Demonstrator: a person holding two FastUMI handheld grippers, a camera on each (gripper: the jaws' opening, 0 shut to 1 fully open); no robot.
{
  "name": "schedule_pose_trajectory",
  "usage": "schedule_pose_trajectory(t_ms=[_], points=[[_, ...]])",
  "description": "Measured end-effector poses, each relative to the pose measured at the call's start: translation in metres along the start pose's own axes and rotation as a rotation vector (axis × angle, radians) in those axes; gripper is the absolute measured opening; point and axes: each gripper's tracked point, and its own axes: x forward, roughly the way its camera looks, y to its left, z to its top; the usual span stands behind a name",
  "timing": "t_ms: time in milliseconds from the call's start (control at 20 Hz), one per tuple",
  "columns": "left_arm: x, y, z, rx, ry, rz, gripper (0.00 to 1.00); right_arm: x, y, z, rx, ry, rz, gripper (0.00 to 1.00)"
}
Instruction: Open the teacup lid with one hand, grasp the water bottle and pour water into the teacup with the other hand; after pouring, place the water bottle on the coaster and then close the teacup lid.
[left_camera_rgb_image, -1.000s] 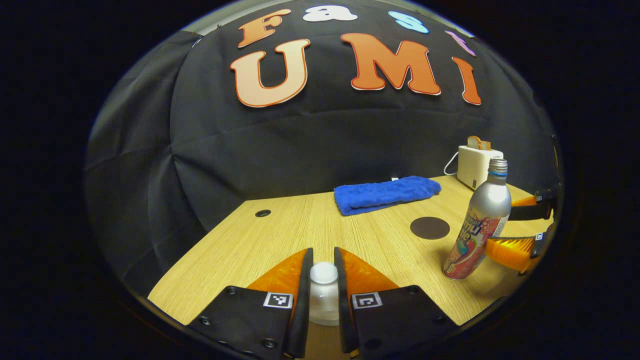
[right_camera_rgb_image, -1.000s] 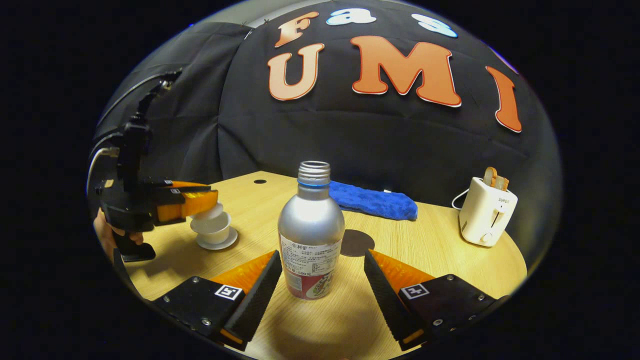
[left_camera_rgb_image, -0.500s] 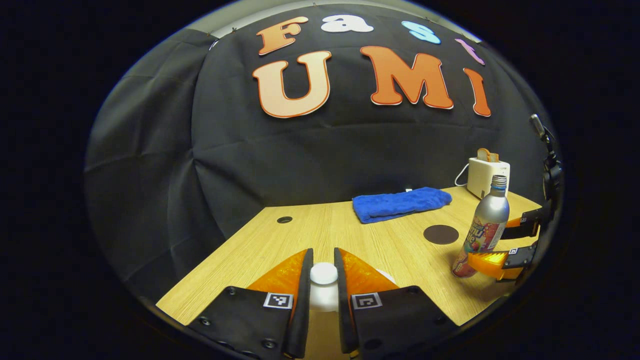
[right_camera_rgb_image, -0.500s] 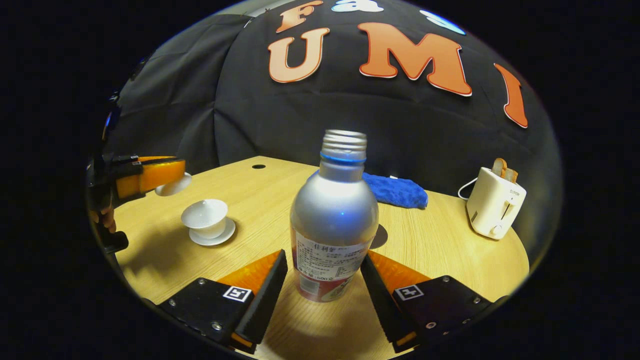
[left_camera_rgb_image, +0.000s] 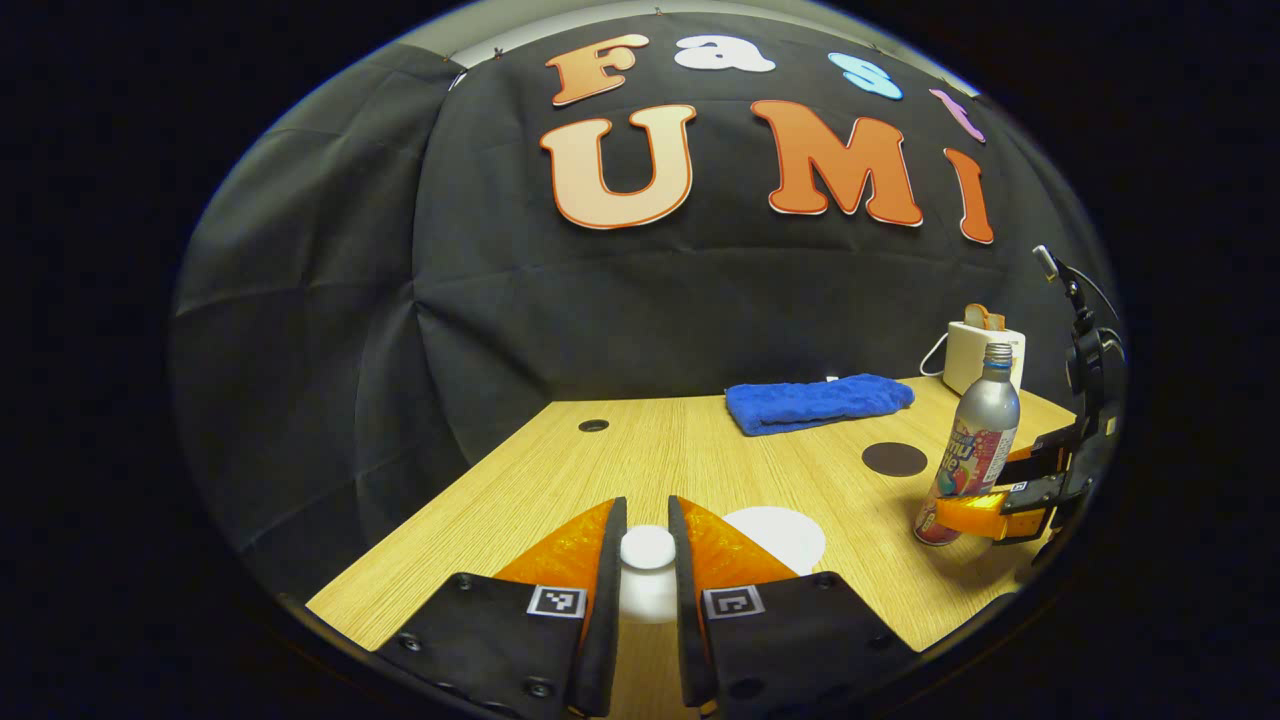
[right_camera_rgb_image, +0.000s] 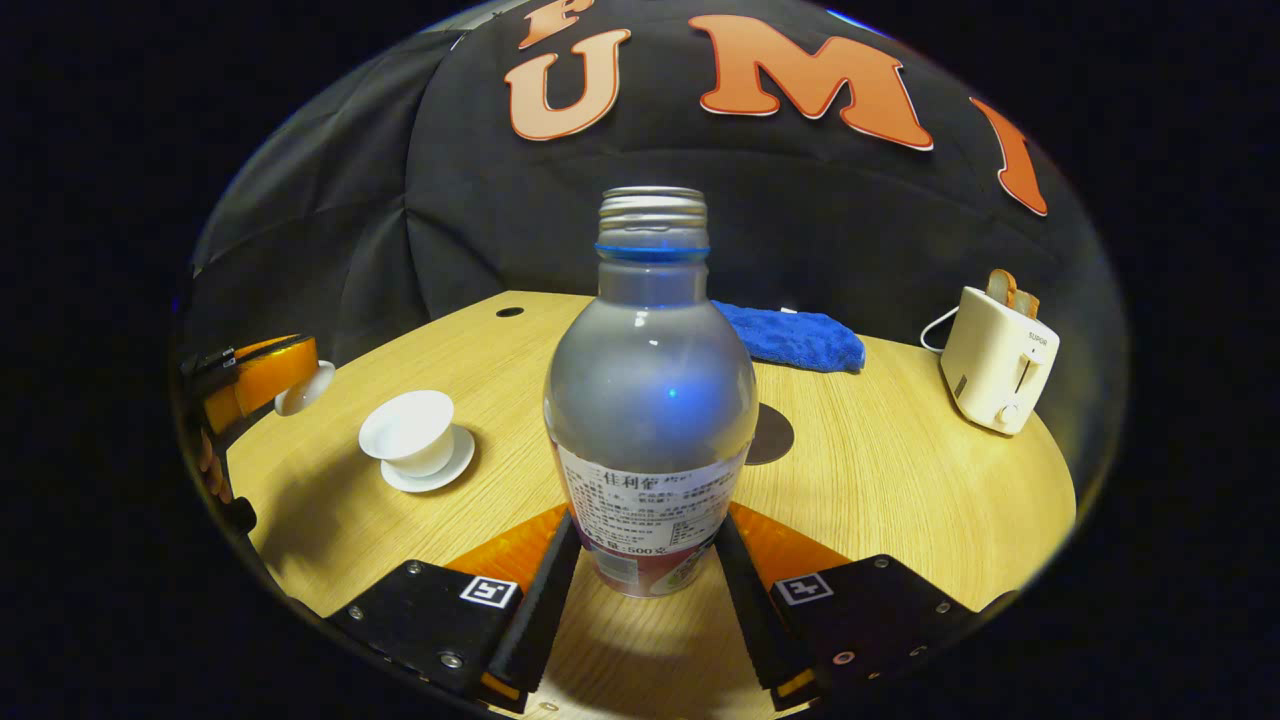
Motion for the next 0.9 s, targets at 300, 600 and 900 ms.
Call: schedule_pose_trajectory(t_ms=[300, 600, 900], points=[[-0.011, 0.02, -0.005, 0.011, -0.015, 0.026, 0.29, -0.009, -0.005, 0.015, -0.113, 0.034, -0.049, 0.78], [-0.017, 0.054, -0.01, -0.008, -0.018, 0.078, 0.29, -0.014, -0.012, 0.035, -0.289, 0.059, -0.106, 0.78], [-0.019, 0.081, -0.015, -0.028, -0.018, 0.109, 0.26, -0.01, -0.005, 0.047, -0.447, 0.072, -0.155, 0.78]])
